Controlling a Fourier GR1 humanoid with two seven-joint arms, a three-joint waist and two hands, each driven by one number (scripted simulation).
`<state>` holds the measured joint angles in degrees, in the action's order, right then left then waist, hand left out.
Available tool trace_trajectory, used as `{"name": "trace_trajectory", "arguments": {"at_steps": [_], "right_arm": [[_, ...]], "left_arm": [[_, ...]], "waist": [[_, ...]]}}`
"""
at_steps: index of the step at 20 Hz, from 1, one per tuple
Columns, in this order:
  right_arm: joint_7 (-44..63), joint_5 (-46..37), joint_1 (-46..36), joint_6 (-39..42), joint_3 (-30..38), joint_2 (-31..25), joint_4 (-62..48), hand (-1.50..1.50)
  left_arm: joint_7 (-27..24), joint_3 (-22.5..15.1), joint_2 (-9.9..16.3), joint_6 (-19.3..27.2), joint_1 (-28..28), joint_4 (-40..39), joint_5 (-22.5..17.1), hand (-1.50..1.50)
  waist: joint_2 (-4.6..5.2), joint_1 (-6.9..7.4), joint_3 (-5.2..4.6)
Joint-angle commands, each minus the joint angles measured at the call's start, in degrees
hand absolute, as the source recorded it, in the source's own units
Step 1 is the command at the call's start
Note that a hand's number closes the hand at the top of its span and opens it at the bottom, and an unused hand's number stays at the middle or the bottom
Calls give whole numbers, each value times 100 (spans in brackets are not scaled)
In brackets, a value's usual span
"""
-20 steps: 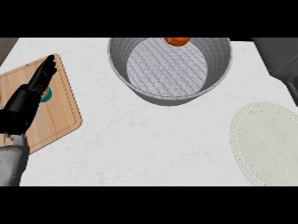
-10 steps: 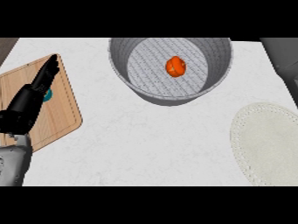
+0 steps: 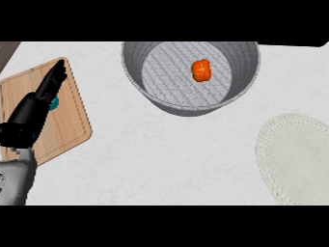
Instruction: Pick the squash from the placemat and place it in the basket
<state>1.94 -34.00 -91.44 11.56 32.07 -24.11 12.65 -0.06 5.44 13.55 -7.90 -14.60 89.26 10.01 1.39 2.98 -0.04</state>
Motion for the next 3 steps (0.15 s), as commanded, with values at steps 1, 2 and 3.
{"name": "trace_trajectory", "arguments": {"at_steps": [1, 2, 3], "right_arm": [[-72, 242, 334, -327, 336, -493, -11, -150], [-29, 333, 284, -194, 439, -770, 14, -150], [6, 327, 359, -171, 447, -876, -40, -150]], "left_arm": [[86, -104, -66, 35, -32, 105, 69, 0], [-71, -13, -38, 75, -31, -103, 79, 0], [-156, 70, 43, -66, -70, -162, -63, 0]], "waist": [[48, 76, 8], [52, 28, 6], [59, 45, 4]]}}
